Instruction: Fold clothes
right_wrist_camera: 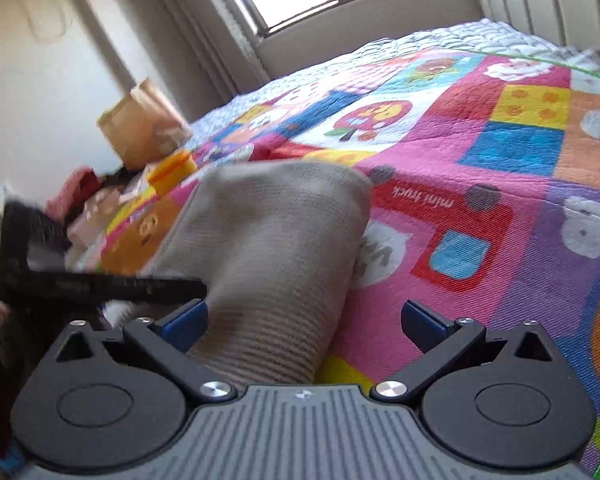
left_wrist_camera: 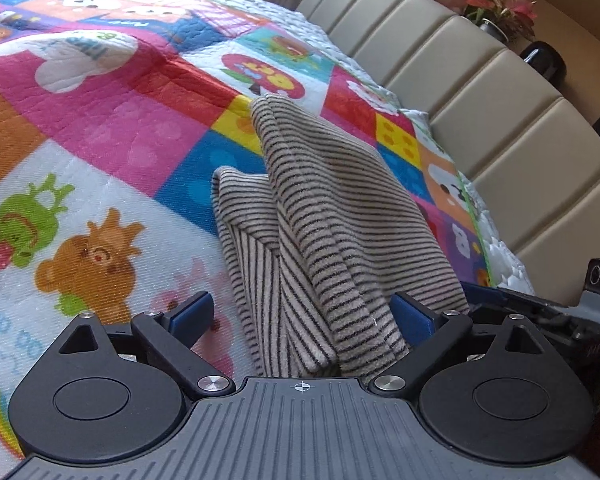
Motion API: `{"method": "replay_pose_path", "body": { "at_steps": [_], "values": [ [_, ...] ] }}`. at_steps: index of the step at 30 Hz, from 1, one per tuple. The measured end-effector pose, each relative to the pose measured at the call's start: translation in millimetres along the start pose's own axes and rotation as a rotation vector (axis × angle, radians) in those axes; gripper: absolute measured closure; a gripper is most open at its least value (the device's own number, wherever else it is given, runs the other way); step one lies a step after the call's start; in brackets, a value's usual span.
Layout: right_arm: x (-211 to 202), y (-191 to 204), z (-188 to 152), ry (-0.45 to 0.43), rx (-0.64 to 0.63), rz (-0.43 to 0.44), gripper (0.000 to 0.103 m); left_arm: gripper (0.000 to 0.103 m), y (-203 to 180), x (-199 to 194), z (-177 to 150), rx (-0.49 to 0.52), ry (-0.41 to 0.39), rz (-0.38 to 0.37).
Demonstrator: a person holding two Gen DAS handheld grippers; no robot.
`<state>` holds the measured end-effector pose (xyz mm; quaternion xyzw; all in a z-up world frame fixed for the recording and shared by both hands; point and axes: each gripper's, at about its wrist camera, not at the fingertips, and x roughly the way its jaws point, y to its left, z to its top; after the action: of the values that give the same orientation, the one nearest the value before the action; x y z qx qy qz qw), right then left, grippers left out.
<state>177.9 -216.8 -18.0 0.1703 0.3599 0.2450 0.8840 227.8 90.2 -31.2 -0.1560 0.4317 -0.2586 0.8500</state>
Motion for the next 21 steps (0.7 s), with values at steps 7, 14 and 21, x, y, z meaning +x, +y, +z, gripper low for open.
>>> {"method": "replay_pose_path", "body": {
  "at_steps": [7,14,21],
  "values": [
    [31.6,-0.7,9.3,0.037,0.051,-0.004,0.0,0.005,5.7,-0.4,-3.3,0.02,-0.008,-0.04],
    [53.3,8.2,9.7,0.054,0.021,0.005,0.02,0.006,4.5,6.0,-0.5,0.074,-0.004,-0.069],
    [52.5,-3.8,20.1,-0.006,0.051,0.048,0.037,0.011,-8.6,34.0,24.5,0.103,-0.01,-0.15]
  ]
}}
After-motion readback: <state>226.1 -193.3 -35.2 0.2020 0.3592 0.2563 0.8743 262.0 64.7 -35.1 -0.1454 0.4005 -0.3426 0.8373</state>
